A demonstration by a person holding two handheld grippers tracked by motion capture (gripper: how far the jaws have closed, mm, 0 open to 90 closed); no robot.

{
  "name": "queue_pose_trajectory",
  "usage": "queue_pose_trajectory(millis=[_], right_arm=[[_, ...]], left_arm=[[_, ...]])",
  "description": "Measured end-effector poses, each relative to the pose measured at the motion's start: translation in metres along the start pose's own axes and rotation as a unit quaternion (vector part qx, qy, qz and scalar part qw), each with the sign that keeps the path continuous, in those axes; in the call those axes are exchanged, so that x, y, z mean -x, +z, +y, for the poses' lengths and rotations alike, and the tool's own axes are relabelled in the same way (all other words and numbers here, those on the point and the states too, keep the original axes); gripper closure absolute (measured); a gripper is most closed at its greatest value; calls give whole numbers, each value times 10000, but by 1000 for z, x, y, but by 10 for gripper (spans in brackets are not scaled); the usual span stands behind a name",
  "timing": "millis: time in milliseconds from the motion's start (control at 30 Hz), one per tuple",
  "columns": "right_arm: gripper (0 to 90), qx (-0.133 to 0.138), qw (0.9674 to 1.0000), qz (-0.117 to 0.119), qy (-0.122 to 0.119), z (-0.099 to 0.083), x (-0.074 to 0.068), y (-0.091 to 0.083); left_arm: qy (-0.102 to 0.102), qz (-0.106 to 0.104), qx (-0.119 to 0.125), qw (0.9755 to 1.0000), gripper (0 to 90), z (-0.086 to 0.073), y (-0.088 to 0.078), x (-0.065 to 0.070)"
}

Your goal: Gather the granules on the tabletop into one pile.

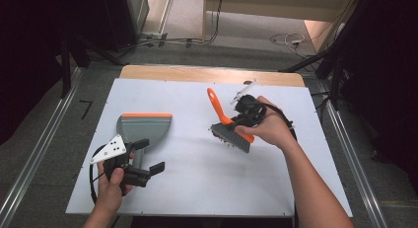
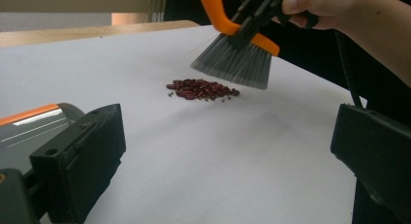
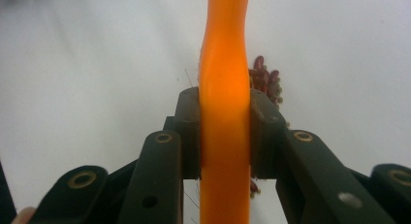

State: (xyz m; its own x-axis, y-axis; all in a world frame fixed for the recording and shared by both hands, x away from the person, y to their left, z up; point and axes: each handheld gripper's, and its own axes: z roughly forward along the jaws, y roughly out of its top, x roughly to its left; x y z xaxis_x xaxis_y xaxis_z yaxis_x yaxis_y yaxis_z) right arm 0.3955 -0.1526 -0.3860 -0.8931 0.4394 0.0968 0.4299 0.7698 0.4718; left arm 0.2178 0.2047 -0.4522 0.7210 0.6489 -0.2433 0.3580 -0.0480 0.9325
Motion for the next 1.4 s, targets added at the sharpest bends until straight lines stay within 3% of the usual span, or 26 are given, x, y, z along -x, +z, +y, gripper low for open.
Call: queue_pose_trajectory(millis=[233,533,800,1133,1233,1400], right_arm=[[690,285,9989,-82,364,-33,2,-23],[690,742,9936,-82,845,-84,3,-43],[690,1316,9839,-67,1205,-132,2,-55],[689,1839,9709,98,1528,-184,2,-56],[689,1867,9693,145,1590,-195,2,-55],[689,1987,9641,210,1751,-206,6,-56]], left_arm=[[48,39,-9,10000,4,0,2,1],[100,76,17,9999,3,-1,2,1],[137,146,64,9998,3,-1,0,0],[112,253,204,9994,3,-2,-7,-4],[89,283,251,9992,3,-2,-9,-6],[56,341,327,9989,3,-2,-11,-8]])
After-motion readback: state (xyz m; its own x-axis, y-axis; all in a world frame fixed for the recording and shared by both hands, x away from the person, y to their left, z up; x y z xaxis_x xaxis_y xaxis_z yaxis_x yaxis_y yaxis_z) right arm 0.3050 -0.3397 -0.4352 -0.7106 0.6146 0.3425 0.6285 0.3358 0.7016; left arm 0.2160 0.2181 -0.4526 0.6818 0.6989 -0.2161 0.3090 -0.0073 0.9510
